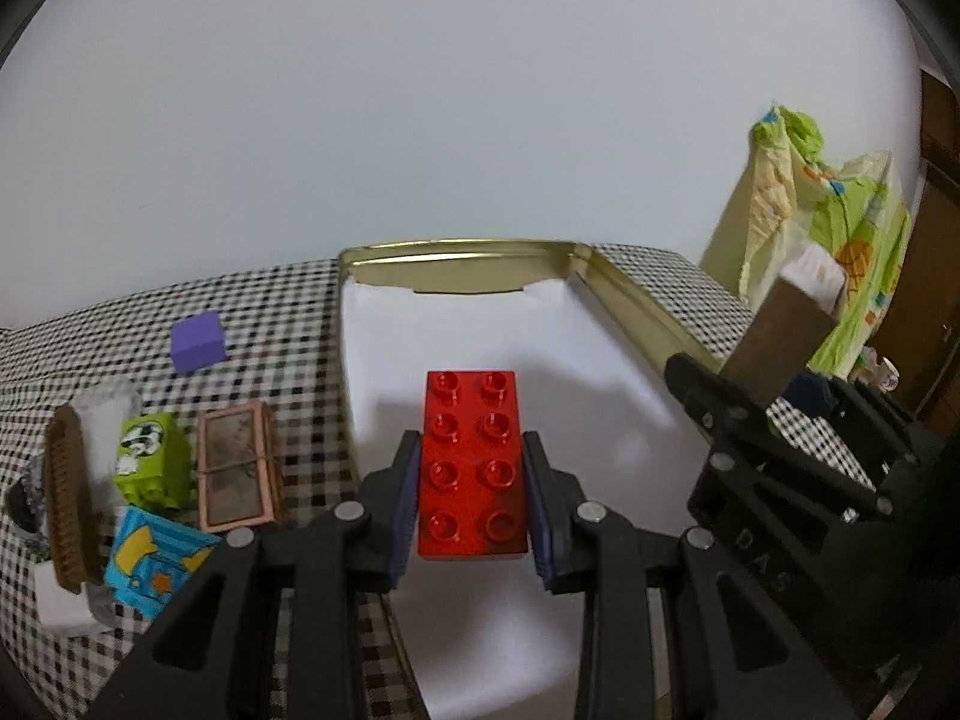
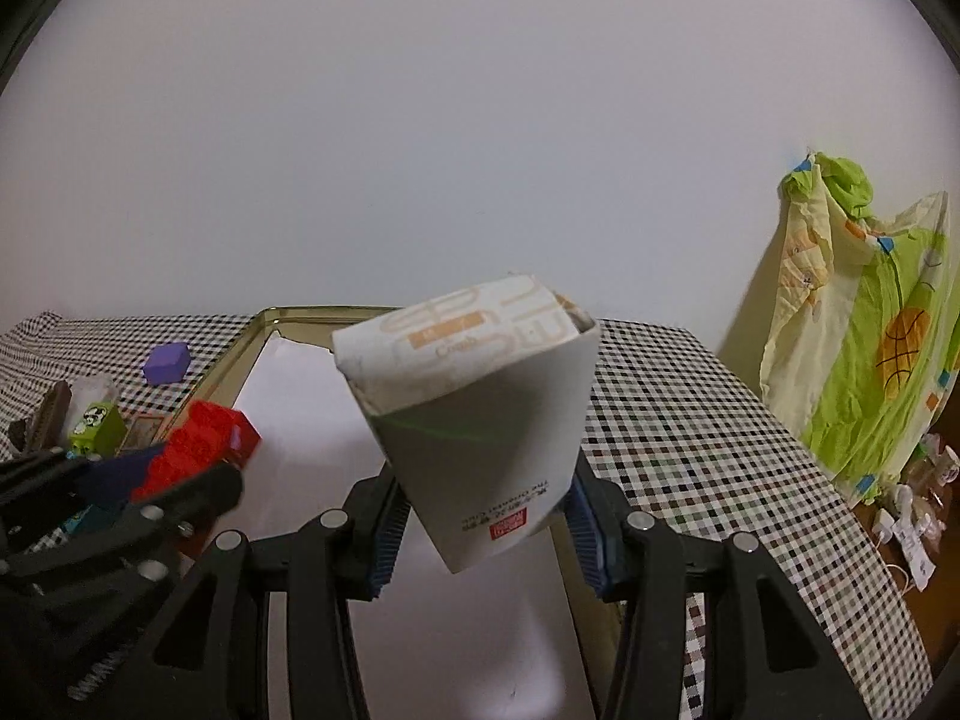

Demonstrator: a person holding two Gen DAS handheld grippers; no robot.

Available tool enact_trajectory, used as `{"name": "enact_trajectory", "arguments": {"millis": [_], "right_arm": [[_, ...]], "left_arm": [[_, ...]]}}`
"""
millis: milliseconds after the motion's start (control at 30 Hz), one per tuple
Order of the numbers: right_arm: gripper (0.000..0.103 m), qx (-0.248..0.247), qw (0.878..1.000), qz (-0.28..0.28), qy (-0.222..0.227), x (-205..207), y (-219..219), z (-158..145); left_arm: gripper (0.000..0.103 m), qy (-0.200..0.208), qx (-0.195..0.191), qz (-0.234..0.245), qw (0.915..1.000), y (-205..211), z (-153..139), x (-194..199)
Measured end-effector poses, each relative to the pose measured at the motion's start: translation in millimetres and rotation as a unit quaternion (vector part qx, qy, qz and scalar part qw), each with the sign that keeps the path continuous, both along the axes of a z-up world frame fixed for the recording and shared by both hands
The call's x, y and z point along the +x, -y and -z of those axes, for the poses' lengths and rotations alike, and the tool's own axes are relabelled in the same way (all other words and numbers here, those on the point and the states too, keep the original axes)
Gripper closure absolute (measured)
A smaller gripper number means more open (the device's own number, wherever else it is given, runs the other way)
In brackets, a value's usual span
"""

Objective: Organize rigid objects
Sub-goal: 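Carry the box with the right tool into the tin tray while the left tool drops the red brick there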

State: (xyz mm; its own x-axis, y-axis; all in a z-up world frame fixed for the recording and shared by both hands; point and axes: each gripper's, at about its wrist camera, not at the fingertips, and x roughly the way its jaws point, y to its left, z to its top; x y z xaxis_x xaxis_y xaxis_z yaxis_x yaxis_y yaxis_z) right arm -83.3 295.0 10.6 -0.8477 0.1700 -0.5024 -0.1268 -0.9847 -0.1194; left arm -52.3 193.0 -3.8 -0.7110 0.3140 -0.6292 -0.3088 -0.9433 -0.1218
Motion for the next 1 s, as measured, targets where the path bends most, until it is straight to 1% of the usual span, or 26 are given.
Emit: {"name": "enact_trajectory", "arguments": {"millis": [67,200,233,267,300,333,367,400,433,467,533,567,633,700,800,900,1000], "right_arm": [[0.052,0.000,1.000,0.001,-0.002,0.4,-1.1,-1.4],[0.051,0.010,1.000,0.004,-0.007,2.3,2.7,-2.0],[0.050,0.010,1.000,0.006,-0.009,2.2,1.9,-2.3],[0.044,0.008,1.000,0.008,-0.012,1.8,-0.8,-3.1],[0.038,-0.001,1.000,0.013,-0.020,3.8,-3.7,-4.5],[0.036,-0.005,1.000,0.019,-0.025,4.8,-6.2,-5.3],[0.031,-0.018,0.999,0.027,-0.033,6.5,-12.9,-7.0],[0.027,-0.029,0.998,0.032,-0.038,7.0,-18.7,-8.2],[0.025,-0.048,0.997,0.040,-0.041,7.9,-26.7,-9.5],[0.025,-0.061,0.996,0.042,-0.042,7.5,-31.8,-10.1],[0.023,-0.103,0.993,0.039,-0.047,8.8,-41.9,-10.1],[0.021,-0.117,0.991,0.037,-0.050,9.8,-43.7,-9.8],[0.020,-0.129,0.989,0.032,-0.059,11.7,-43.4,-9.8],[0.020,-0.118,0.990,0.031,-0.067,13.2,-39.2,-10.6],[0.020,-0.082,0.992,0.036,-0.092,18.8,-28.5,-13.3],[0.020,-0.067,0.991,0.036,-0.110,24.4,-24.7,-15.5],[0.020,-0.051,0.990,0.045,-0.123,27.8,-21.1,-17.0]], "left_arm": [[0.072,-0.005,-0.011,-0.002,0.9999,-0.8,-1.2,1.3],[0.072,-0.013,-0.020,0.000,0.9997,-2.9,-0.7,1.4],[0.070,-0.015,-0.020,-0.002,0.9997,-2.9,-1.2,2.0],[0.067,-0.018,-0.018,-0.004,0.9997,-2.7,-2.1,2.5],[0.060,-0.024,-0.016,-0.012,0.9995,-0.2,-3.2,3.6],[0.053,-0.029,-0.014,-0.013,0.9994,0.9,-5.3,4.6],[0.048,-0.032,-0.009,-0.013,0.9994,2.0,-8.2,4.9],[0.033,-0.034,-0.008,-0.020,0.9992,3.8,-11.6,5.8],[0.012,-0.036,-0.010,-0.032,0.9988,5.8,-13.8,6.3],[0.003,-0.043,-0.010,-0.045,0.9980,9.3,-16.9,7.2],[0.001,-0.058,0.002,-0.052,0.9970,15.6,-21.8,11.0],[0.001,-0.062,0.003,-0.051,0.9968,17.8,-24.2,12.2],[0.001,-0.070,-0.001,-0.051,0.9963,19.4,-27.2,13.7],[0.001,-0.076,-0.004,-0.057,0.9954,21.6,-26.9,14.3],[0.001,-0.080,-0.006,-0.063,0.9948,27.4,-24.7,13.1],[0.001,-0.090,-0.015,-0.077,0.9928,34.2,-23.3,12.0],[0.001,-0.097,-0.026,-0.078,0.9919,41.4,-20.6,12.7]]}}
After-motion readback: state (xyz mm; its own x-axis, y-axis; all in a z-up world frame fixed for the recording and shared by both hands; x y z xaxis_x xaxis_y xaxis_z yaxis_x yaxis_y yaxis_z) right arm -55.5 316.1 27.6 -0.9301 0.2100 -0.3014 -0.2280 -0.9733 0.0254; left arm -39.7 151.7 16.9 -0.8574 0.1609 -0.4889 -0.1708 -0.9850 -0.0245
